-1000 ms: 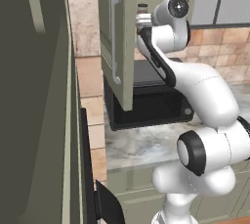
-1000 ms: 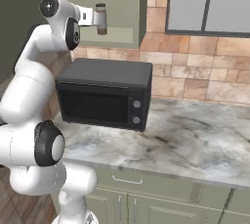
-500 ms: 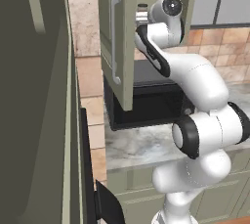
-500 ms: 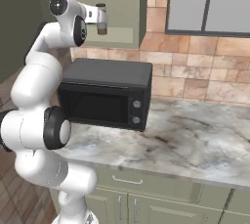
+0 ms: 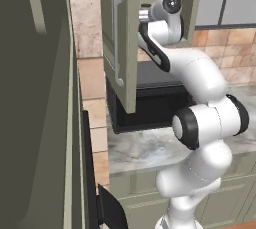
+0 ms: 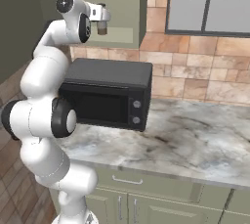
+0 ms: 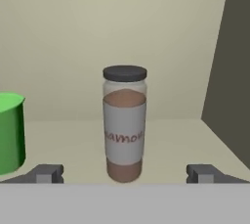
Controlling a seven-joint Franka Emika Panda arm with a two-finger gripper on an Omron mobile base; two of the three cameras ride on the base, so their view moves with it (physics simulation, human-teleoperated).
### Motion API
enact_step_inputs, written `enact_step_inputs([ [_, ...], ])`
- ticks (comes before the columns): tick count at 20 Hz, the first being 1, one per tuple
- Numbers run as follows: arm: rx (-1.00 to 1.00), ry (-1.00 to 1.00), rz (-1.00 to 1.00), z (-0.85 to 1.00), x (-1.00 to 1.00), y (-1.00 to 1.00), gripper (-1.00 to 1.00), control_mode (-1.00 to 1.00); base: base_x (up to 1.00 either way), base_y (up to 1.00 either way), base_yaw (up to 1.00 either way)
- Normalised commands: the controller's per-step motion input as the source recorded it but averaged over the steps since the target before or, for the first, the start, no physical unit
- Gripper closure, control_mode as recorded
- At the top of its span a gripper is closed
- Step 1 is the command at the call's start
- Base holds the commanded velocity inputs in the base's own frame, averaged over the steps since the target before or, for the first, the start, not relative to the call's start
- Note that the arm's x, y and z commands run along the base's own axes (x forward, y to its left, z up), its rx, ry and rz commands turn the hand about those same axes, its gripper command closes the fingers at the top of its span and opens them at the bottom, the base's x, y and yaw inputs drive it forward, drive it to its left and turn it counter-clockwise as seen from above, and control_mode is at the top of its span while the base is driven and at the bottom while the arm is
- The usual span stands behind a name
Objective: Take the cinnamon bottle from the cabinet and place it on the dining table, next to the plate with the cupcake. Then take the chocolate from the dining counter and place it on the cupcake plate.
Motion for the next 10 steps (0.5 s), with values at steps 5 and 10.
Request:
enact_step_inputs([
  [5, 0.0, 0.0, 0.0, -0.03, 0.33, 0.0, -1.0, -1.0, 0.0, 0.0, 0.0],
  [10, 0.0, 0.0, 0.0, -0.01, 0.23, 0.0, -1.0, -1.0, 0.0, 0.0, 0.0],
])
